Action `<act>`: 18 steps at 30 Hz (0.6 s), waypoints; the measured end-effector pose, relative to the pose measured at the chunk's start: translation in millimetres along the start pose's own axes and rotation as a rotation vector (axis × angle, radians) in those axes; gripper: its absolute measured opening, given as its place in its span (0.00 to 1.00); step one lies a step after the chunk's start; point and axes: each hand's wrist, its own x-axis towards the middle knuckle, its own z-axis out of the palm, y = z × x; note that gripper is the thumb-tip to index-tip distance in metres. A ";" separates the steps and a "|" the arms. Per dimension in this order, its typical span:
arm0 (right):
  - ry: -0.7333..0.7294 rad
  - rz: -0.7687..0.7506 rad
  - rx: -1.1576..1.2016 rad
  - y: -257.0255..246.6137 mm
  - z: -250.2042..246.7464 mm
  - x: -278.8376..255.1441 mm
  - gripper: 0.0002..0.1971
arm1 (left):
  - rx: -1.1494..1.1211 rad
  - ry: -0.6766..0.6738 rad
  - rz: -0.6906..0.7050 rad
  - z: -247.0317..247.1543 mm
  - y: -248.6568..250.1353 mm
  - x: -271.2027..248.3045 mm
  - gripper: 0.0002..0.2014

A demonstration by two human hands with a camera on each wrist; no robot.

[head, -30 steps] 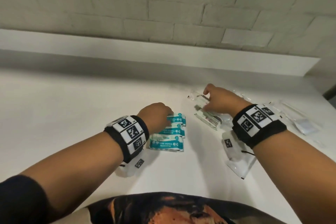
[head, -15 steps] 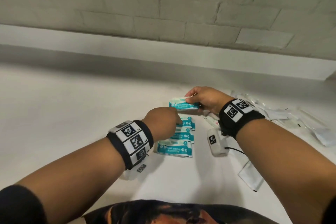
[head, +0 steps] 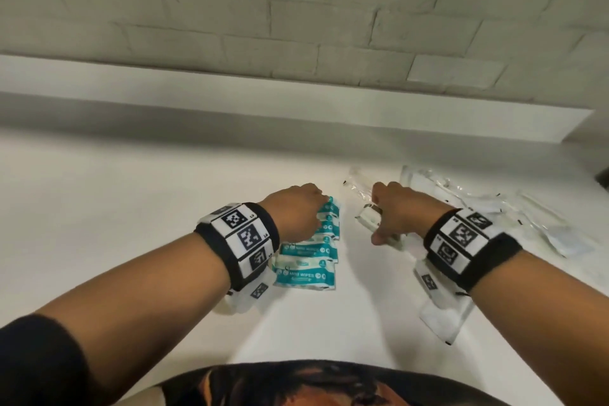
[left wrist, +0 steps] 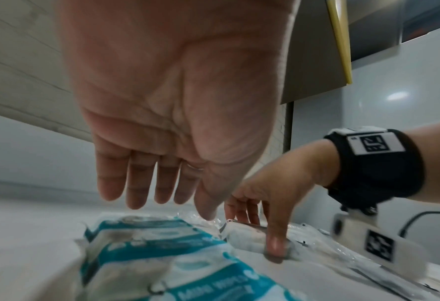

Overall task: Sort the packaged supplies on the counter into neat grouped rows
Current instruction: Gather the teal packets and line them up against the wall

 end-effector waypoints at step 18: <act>0.063 0.010 0.240 14.2 1.6 9.0 0.14 | 0.090 -0.024 -0.036 7.5 0.1 7.9 0.21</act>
